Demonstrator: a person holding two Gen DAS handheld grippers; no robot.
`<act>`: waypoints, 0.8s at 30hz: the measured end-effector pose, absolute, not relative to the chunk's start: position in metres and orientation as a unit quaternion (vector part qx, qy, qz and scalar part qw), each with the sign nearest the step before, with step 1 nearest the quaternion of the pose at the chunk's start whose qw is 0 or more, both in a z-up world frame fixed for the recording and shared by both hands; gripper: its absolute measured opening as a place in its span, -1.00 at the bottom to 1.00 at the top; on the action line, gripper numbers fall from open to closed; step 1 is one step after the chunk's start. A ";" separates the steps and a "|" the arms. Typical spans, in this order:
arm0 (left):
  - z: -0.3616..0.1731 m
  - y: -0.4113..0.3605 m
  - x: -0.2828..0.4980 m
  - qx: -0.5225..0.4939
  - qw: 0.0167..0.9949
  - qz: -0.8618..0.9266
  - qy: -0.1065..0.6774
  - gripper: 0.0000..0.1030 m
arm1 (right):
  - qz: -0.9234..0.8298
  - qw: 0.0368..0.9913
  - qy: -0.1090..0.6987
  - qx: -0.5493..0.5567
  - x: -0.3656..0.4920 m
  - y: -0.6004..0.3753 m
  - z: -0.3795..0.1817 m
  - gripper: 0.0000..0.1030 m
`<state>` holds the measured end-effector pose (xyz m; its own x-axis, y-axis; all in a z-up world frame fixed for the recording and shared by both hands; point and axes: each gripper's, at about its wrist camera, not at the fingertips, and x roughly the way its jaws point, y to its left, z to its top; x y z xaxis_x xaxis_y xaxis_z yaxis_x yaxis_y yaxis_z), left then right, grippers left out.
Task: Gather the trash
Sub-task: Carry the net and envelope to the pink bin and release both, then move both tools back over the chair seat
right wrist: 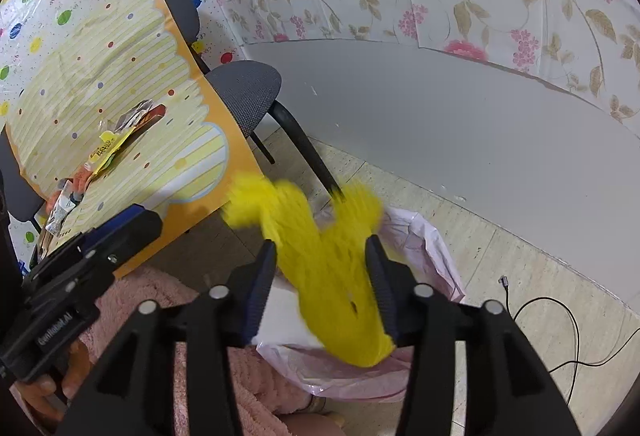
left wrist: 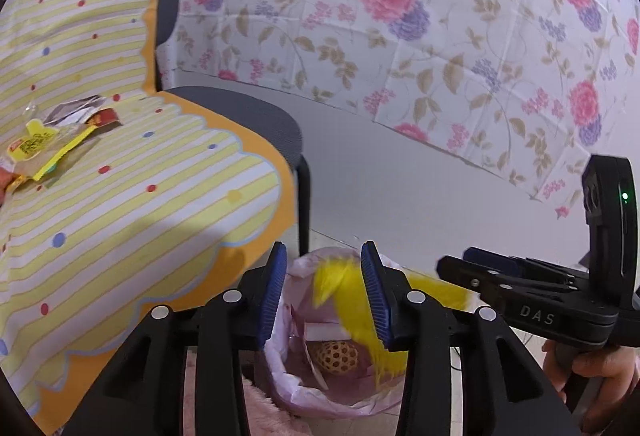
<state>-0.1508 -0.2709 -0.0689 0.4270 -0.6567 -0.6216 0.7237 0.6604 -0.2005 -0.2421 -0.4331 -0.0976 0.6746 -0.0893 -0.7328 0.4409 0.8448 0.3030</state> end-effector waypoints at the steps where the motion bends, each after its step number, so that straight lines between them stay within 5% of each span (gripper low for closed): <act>1: -0.067 -0.266 -0.149 0.044 0.847 -0.404 0.344 -0.21 | -0.151 0.885 0.374 0.232 -0.243 -0.432 -0.096 -0.08; 24: -0.032 -0.178 -0.125 0.040 0.892 -0.299 0.337 -0.11 | -0.102 0.931 0.318 0.149 -0.214 -0.386 -0.022 -0.13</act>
<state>-0.1253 -0.1776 -0.0318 0.5933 -0.5068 -0.6255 0.5611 0.8174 -0.1300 -0.2135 -0.3862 -0.0225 0.7767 -0.0953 -0.6226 0.2847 0.9348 0.2122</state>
